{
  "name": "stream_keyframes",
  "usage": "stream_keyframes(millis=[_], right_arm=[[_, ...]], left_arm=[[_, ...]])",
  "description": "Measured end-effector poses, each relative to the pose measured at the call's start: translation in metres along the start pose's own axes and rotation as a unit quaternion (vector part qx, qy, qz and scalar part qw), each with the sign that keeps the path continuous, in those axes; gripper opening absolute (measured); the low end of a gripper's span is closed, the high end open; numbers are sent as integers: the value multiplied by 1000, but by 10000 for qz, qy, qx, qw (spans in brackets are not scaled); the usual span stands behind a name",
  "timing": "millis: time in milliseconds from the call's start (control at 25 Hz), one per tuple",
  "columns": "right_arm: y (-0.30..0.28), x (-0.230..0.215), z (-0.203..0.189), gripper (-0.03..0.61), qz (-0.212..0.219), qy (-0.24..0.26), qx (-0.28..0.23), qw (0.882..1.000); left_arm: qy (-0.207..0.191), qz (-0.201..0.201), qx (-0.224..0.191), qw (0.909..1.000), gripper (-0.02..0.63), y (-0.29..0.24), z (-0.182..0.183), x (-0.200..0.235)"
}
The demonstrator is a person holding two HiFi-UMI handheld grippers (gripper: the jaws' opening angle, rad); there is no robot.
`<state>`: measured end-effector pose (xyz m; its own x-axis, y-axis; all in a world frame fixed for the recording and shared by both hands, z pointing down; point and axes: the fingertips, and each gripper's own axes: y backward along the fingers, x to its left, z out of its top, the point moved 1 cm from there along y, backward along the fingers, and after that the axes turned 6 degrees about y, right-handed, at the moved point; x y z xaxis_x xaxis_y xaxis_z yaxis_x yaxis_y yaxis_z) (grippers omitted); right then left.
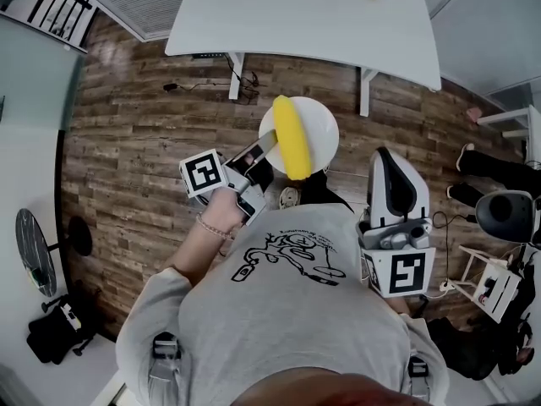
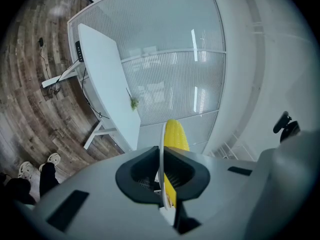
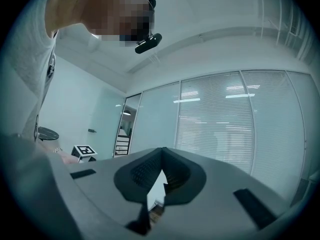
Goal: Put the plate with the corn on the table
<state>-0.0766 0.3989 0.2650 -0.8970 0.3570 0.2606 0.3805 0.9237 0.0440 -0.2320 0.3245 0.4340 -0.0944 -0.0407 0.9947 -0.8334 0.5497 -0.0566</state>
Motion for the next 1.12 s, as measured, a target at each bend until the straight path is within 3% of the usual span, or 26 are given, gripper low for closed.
stream_keyframes(millis=[440,1120], right_arm=[[-29,-53,-17,8,-63,4,-1,10000],[-94,-179,-43,8,-56,-26,-75,10000]], left_arm=[[52,-19,31,10000,31,-58,19,-3],[-15,34,-117,9999,31,-189,65,-18]])
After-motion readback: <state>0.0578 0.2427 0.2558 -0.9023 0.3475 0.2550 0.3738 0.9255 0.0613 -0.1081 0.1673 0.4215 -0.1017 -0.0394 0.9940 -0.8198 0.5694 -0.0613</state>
